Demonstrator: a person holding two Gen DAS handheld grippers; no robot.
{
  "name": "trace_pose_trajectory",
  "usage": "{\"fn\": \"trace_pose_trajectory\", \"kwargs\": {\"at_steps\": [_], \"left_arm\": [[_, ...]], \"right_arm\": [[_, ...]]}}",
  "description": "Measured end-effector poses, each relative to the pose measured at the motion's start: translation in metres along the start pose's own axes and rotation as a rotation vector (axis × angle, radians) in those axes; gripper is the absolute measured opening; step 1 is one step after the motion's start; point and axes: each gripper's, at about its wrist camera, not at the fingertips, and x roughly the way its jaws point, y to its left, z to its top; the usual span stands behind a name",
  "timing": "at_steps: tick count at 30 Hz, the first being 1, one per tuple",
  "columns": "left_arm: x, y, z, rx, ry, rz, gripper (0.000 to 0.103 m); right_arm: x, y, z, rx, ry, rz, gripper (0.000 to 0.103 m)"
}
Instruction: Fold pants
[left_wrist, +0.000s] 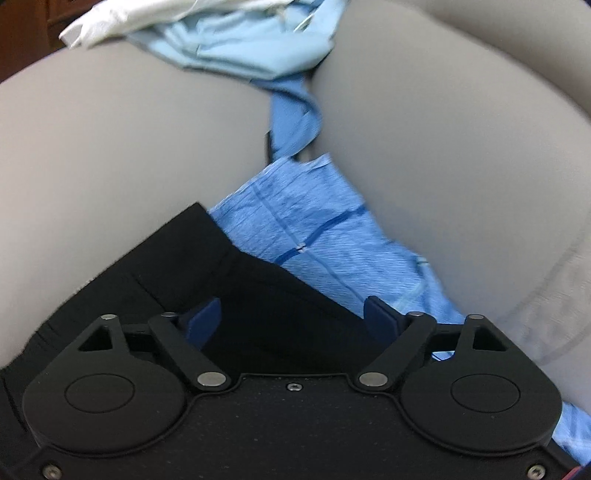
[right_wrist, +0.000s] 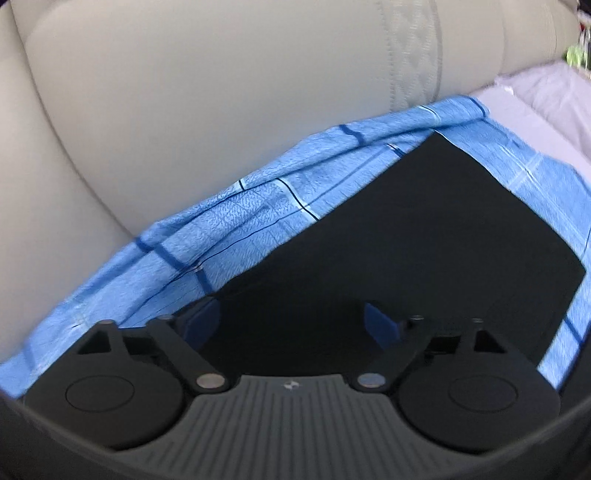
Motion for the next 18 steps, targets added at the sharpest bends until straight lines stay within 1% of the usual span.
{"fn": "trace_pose_trajectory", "kwargs": {"at_steps": [2,3,4,5,6,8,9,11,12,13,14,15,16,17,18], "left_arm": [[0.022,-0.001,-0.002,-0.030,0.048,0.059,0.086],[0.033,0.000,-0.002,-0.050,0.087,0.079,0.089],[0.042,0.000,-0.004,-0.063,0.110,0.100,0.098],[0.046,-0.001,-0.007,-0.052,0.081,0.123,0.102],[0.050,-0.004,-0.008,-0.045,0.068,0.144,0.103],[0.053,-0.006,-0.008,-0.050,0.058,0.156,0.103],[0.055,-0.007,-0.007,-0.051,0.067,0.164,0.103],[0.053,-0.008,-0.006,-0.054,0.066,0.164,0.088],[0.049,-0.009,-0.006,-0.052,0.050,0.174,0.068],[0.044,-0.009,-0.006,-0.044,0.036,0.186,0.031],[0.040,-0.010,-0.006,-0.021,0.022,0.181,0.020],[0.036,-0.010,-0.007,-0.003,0.026,0.190,0.014],[0.034,-0.007,-0.007,-0.004,0.027,0.178,0.010],[0.030,-0.003,-0.007,-0.006,0.018,0.160,0.008],[0.024,0.003,-0.008,-0.019,0.008,0.133,0.006]], "right_arm": [[0.017,0.018,0.002,-0.040,0.002,-0.094,0.103],[0.025,0.028,0.003,-0.064,0.002,-0.139,0.103],[0.032,0.035,0.003,-0.082,0.002,-0.174,0.103],[0.035,0.042,0.002,-0.095,-0.022,-0.194,0.103],[0.037,0.046,0.002,-0.099,-0.033,-0.207,0.103],[0.043,0.054,0.005,-0.104,-0.032,-0.232,0.103],[0.045,0.057,0.007,-0.107,-0.030,-0.239,0.103],[0.047,0.054,0.010,-0.101,-0.020,-0.233,0.102],[0.046,0.051,0.010,-0.096,-0.017,-0.221,0.098],[0.044,0.048,0.010,-0.099,-0.019,-0.205,0.095],[0.041,0.047,0.010,-0.107,-0.021,-0.205,0.086],[0.037,0.047,0.010,-0.114,-0.030,-0.204,0.062],[0.030,0.046,0.011,-0.123,-0.043,-0.205,0.042],[0.026,0.045,0.011,-0.122,-0.045,-0.208,0.004],[0.022,0.040,0.012,-0.104,-0.032,-0.185,0.004]]}}
